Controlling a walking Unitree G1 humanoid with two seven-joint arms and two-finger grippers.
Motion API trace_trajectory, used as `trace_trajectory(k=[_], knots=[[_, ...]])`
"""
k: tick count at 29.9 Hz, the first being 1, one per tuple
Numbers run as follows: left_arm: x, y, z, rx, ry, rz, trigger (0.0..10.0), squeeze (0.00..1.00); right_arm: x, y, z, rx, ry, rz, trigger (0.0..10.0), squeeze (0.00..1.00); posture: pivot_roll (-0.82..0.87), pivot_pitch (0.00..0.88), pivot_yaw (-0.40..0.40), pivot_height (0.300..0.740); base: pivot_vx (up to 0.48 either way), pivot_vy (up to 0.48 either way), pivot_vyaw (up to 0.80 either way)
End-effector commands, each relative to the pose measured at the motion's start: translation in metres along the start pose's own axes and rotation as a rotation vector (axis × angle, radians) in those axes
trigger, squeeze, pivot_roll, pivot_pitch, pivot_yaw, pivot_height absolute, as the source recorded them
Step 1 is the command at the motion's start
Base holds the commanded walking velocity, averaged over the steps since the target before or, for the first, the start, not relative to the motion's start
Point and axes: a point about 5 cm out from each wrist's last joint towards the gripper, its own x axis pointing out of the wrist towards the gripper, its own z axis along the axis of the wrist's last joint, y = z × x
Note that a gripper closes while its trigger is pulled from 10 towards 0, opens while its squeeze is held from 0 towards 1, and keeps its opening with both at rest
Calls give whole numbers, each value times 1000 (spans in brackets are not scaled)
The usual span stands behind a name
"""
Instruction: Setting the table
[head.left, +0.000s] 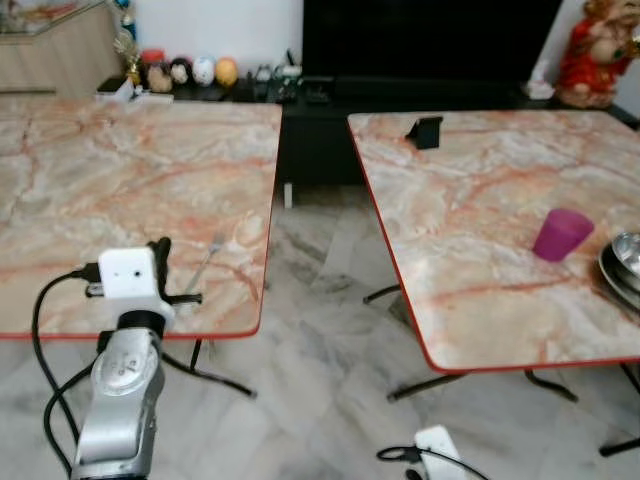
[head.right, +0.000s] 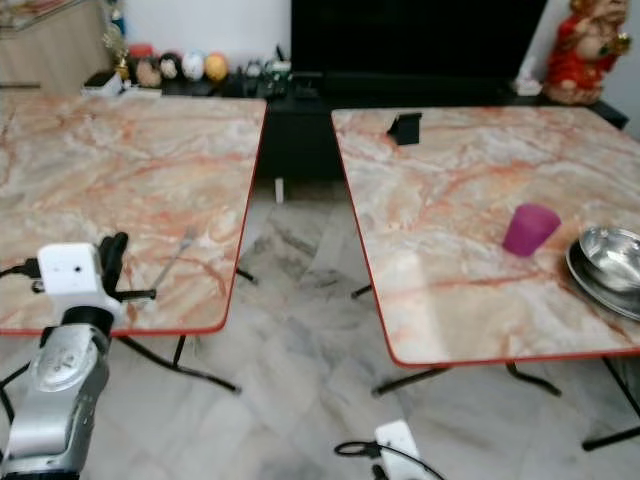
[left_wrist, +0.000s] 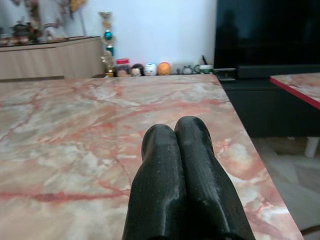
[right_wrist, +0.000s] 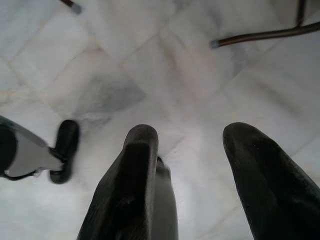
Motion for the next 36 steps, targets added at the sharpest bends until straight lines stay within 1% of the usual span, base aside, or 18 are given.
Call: trace_trajectory(k=[1, 4, 6, 10, 26, 36], knots=[[-1, -7, -2, -8, 16, -29, 10000, 0, -2, -9, -6, 9, 17, -24, 10000, 0, 14, 0, -14, 740, 0, 480, 0], [-1, -7, -2, -9, 14, -35, 10000, 0, -2, -8, -6, 9, 17, -24, 10000, 0, 14, 0, -14, 740, 0, 455, 0], [-1, -11, -3, 0, 17, -68, 10000, 0, -2, -8, -6, 8, 17, -23, 10000, 0, 13, 0, -12, 740, 0, 0, 0], [-2, -14, -4, -9, 28, -93, 10000, 0, -2, -8, -6, 8, 17, -23, 10000, 0, 14, 0, -11, 740, 0, 0, 0], [-2, -14, -6, -15, 33, -103, 10000, 0, -2, -8, -6, 0, 18, -18, 10000, 0, 15, 0, -10, 740, 0, 0, 0], [-2, -16, -6, -15, 34, -110, 10000, 0, -2, -7, -7, 1, 23, -13, 10000, 0, 13, 0, -9, 740, 266, 0, 0]])
